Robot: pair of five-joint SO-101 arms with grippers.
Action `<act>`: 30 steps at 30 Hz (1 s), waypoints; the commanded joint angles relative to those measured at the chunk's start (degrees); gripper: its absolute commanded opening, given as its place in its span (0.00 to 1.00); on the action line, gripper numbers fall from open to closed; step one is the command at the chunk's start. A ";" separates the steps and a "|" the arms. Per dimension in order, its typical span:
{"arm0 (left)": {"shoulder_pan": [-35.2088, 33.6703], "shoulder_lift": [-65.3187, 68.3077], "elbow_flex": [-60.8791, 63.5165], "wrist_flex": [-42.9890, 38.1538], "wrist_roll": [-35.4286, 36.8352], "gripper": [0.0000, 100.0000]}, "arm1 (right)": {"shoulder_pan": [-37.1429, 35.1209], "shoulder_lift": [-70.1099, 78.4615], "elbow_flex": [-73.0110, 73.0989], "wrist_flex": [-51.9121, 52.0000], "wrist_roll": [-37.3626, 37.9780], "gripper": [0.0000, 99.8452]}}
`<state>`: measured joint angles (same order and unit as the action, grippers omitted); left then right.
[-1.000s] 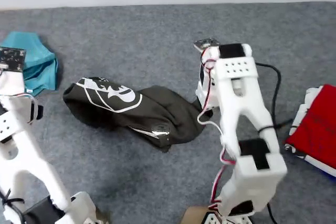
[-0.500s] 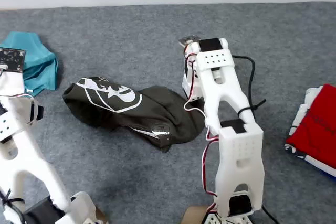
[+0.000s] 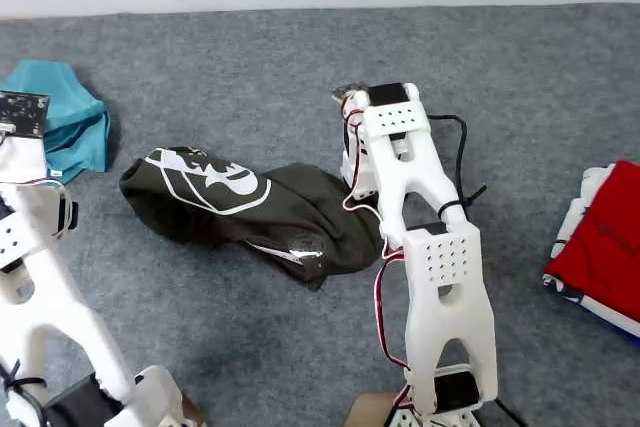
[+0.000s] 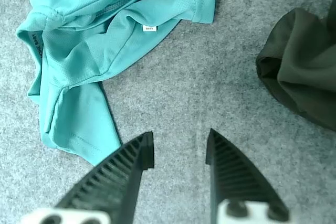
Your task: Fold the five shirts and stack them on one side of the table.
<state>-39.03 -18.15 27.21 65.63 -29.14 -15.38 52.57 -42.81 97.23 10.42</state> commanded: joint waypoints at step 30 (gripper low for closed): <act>0.00 -0.70 -18.07 14.86 0.26 0.16 | 0.22 -27.03 -44.13 -3.12 21.19 0.01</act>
<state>-39.03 -18.15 14.46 76.62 -29.23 -15.47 30.24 -82.11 96.97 29.85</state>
